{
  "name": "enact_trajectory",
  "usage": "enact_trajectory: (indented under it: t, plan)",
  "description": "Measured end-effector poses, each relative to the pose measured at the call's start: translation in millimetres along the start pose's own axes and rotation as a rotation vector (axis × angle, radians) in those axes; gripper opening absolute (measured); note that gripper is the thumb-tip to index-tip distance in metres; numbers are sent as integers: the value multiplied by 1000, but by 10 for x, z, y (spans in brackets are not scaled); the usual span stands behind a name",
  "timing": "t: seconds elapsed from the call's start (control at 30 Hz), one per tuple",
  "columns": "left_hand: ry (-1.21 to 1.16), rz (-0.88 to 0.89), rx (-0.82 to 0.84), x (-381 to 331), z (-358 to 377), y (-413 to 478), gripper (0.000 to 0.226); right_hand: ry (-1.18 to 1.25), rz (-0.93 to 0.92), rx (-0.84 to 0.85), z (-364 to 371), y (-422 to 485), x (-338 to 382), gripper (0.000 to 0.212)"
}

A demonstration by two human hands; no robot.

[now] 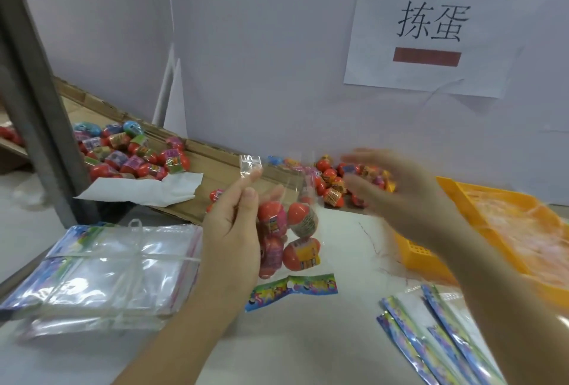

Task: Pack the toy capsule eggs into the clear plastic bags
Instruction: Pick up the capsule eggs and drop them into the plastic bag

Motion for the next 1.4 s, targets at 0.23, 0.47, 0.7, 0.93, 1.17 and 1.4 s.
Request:
enact_trajectory:
  t: [0.23,0.47,0.7,0.93,1.17,1.4]
  plan:
    - [-48,-137,12,161,5,6,25,399,280,186,661,-126,-424,32]
    - [-195,-224,24,287,35,33,20,468,268,129,554,-53,-496,34]
    - [-253,-274,8,291,31,22,22,532,254,118,427,-16,-507,14]
    - [-317,-301,67,251,63,29,24,620,158,191,435,38,-400,17]
    - [-306,-180,203,19,138,26,21,716,130,300,449,45,-339,14]
    - [-298,-128,271,-42,156,19,46,776,140,337,466,36,-325,20]
Point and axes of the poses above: each hand's wrist, its own y-axis towards the middle knuckle, its own z-axis out of the palm, x = y × z, the point moved 10 cm from there along y, towards the middle knuckle, and after that the axes turned 9 degrees about y, right-handed, at the moved point
